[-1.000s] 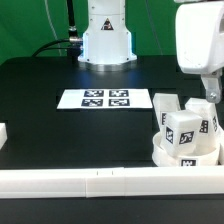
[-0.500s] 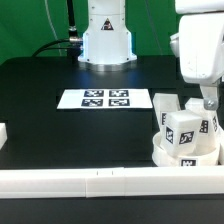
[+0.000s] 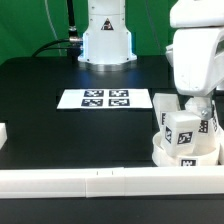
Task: Assemble stool
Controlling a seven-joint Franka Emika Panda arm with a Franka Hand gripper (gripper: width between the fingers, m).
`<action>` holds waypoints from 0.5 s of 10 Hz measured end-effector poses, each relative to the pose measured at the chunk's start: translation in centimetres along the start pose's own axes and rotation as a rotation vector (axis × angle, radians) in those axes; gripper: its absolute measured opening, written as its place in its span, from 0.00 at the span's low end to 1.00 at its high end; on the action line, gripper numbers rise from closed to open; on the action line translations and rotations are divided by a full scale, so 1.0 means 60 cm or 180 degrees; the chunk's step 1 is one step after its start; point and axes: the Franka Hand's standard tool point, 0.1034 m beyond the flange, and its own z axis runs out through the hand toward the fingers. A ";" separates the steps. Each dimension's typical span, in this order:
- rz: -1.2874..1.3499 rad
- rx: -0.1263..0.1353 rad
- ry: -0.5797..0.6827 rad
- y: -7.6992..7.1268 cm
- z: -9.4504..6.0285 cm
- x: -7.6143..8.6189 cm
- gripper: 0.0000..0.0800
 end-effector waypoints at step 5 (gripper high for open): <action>0.0051 0.0015 -0.0016 0.000 0.004 -0.006 0.55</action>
Offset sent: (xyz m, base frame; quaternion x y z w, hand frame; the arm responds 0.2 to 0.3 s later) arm -0.0007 0.0054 0.0000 -0.0084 0.0026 0.0107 0.9999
